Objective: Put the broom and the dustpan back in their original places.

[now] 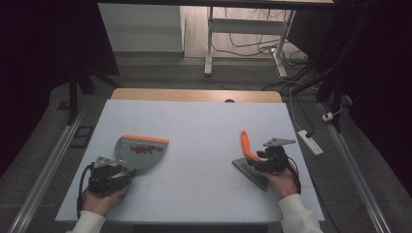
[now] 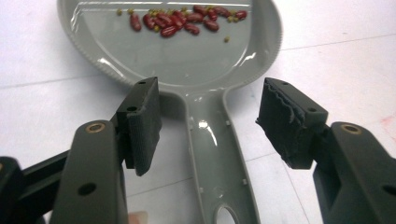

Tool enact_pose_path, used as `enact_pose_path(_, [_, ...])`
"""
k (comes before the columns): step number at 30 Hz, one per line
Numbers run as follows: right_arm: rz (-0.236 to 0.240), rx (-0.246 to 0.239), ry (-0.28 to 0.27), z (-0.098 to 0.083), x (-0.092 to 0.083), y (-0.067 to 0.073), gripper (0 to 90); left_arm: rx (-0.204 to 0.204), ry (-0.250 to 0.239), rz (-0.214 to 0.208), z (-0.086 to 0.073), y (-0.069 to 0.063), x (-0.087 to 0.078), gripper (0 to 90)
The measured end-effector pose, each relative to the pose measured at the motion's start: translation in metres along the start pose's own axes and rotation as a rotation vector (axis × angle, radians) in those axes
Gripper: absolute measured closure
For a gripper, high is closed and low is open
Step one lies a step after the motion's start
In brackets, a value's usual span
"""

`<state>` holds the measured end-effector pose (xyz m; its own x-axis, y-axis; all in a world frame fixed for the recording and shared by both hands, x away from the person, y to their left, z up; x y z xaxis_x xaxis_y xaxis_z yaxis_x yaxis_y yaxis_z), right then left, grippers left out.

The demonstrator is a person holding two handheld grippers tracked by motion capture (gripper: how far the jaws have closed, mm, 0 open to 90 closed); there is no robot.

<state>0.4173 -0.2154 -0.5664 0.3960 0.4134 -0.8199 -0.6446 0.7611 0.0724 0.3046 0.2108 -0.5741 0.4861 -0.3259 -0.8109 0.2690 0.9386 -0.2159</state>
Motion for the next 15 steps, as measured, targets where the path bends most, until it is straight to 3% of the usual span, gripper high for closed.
enact_pose_path(4, [0.011,-0.04,-0.005,0.002,-0.003,0.008,41.5,0.053,0.002,-0.044,0.003,-0.007,0.0,40.8])
enact_pose_path(15, [0.067,-0.133,-0.009,-0.001,-0.008,0.031,41.8,0.181,0.035,-0.112,0.006,-0.022,0.005,41.3])
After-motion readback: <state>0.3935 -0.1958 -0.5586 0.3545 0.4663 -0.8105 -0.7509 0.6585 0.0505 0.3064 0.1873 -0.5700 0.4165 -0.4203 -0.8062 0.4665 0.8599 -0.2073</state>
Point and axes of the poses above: each handheld gripper's, and its own axes: x roughly forward along the jaws, z roughly out of its top, y roughly to its left, the point moved 10 cm from there along x, roughly forward along the jaws, and after that the axes turned 11 degrees about y, right-handed, at the moved point
